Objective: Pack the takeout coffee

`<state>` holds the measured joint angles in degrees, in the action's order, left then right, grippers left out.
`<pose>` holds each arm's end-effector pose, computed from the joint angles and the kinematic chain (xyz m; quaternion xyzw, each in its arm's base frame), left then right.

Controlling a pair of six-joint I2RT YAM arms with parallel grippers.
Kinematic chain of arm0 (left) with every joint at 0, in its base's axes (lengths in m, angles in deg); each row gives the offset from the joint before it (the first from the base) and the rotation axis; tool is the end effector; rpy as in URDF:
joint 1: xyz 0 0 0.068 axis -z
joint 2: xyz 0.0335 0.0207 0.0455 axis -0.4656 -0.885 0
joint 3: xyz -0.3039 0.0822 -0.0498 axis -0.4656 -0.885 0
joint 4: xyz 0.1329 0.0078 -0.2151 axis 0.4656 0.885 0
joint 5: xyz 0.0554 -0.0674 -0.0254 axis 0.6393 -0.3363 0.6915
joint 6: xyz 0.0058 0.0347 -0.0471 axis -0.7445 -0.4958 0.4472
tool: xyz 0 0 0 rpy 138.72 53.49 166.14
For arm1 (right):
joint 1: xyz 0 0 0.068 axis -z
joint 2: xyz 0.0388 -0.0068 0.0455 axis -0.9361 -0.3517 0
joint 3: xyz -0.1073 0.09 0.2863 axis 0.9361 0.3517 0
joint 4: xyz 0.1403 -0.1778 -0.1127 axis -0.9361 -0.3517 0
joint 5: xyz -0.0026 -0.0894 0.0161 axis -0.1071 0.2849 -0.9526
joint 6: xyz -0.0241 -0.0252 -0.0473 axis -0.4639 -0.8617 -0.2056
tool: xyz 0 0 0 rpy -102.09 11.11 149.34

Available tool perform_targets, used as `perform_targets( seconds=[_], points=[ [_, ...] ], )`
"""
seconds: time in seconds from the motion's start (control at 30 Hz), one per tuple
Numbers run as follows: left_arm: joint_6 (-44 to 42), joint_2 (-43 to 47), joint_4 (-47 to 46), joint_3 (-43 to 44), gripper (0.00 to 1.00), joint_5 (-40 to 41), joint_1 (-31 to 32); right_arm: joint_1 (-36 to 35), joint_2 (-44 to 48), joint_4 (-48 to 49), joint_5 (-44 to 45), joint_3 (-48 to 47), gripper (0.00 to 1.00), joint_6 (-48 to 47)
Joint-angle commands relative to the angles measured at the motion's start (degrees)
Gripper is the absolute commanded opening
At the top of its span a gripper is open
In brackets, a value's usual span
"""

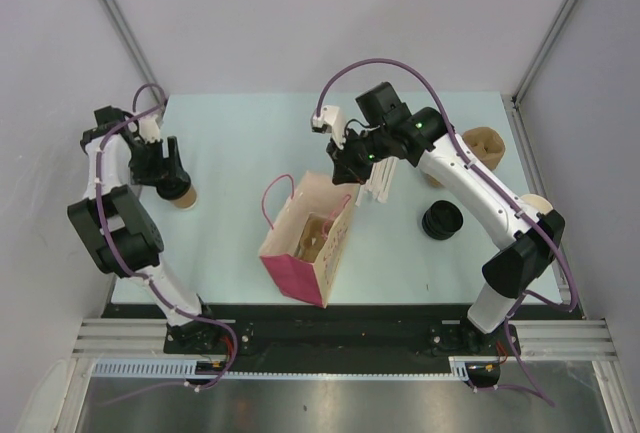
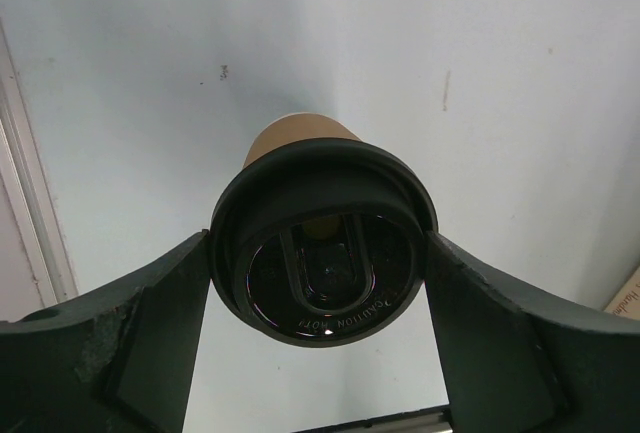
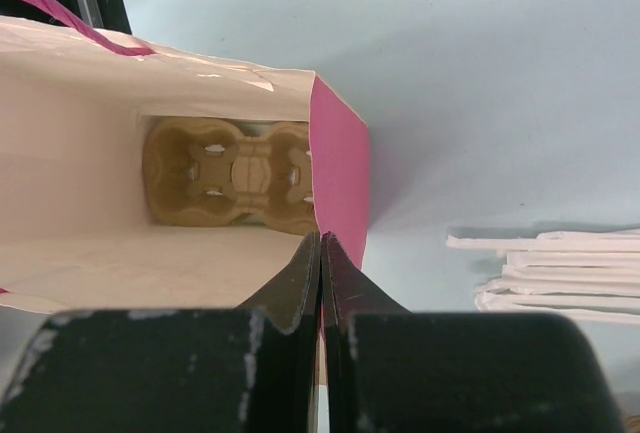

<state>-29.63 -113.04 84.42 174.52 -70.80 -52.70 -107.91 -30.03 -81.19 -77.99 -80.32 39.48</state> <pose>0.3489 0.1471 0.3064 -0.0435 0.9695 -0.0895 0.2240 0.2647 0.2383 0.4334 -0.5596 0.7142 0.2818 0.3119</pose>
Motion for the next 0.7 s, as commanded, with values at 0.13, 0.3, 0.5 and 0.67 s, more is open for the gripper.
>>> perform_targets(
  seconds=[0.13,0.3,0.5,0.67],
  points=[
    [-4.6,12.7,5.3,1.1,0.29,-5.0,5.7,0.6,1.6,2.0,0.9,0.3,0.00,2.0],
    [-5.2,19.6,9.3,5.2,0.25,-5.5,14.5,1.4,1.8,2.1,1.8,0.6,0.00,2.5],
    [-2.2,26.5,14.6,18.5,0.24,-14.0,17.6,2.3,2.5,2.6,1.5,1.3,0.00,3.5],
    [-0.8,29.9,15.5,27.9,0.24,-18.3,20.7,2.6,1.8,3.3,0.9,1.4,0.00,4.0]
  ],
)
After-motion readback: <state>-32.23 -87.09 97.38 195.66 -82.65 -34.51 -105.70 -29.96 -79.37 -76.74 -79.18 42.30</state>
